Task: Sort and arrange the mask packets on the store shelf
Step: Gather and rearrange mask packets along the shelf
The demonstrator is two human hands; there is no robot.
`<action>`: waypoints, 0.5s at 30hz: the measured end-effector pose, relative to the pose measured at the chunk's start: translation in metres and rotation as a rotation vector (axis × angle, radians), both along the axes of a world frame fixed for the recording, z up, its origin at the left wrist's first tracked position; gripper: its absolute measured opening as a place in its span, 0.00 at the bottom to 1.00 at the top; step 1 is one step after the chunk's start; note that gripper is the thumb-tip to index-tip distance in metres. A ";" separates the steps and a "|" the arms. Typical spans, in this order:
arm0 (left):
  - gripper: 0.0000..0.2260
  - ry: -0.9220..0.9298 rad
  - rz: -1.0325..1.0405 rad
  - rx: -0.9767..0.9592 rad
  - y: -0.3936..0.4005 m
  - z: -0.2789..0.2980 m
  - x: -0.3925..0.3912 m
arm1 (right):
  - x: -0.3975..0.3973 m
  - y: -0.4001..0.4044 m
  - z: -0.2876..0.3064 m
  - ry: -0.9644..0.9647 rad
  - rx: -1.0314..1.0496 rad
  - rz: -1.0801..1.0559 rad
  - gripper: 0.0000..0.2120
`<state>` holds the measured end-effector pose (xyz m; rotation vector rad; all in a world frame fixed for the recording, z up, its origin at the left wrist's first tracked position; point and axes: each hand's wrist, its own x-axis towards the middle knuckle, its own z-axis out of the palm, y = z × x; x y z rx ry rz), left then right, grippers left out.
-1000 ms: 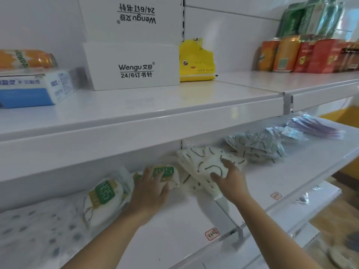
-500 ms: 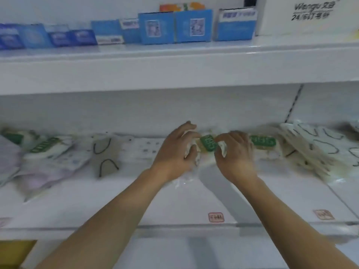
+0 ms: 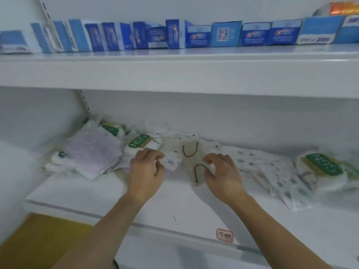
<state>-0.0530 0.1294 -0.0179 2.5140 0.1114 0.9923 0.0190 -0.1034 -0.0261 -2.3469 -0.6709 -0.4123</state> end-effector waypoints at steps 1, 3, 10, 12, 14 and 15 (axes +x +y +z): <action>0.13 0.015 0.020 -0.030 0.015 -0.003 -0.004 | -0.002 0.015 -0.007 0.007 0.008 0.017 0.13; 0.12 0.057 0.072 -0.093 0.042 -0.011 -0.011 | -0.006 0.041 -0.019 0.016 0.021 0.031 0.14; 0.13 0.248 0.138 -0.102 0.088 -0.039 -0.013 | 0.000 0.102 -0.029 0.095 0.120 0.065 0.15; 0.14 0.227 0.114 -0.137 0.091 -0.038 -0.012 | -0.002 0.120 -0.033 0.064 0.127 0.118 0.16; 0.14 0.185 0.074 -0.210 0.092 -0.036 -0.014 | -0.006 0.138 -0.036 0.021 0.122 0.127 0.17; 0.13 0.172 0.048 -0.252 0.093 -0.036 -0.016 | -0.008 0.145 -0.036 -0.008 0.119 0.107 0.18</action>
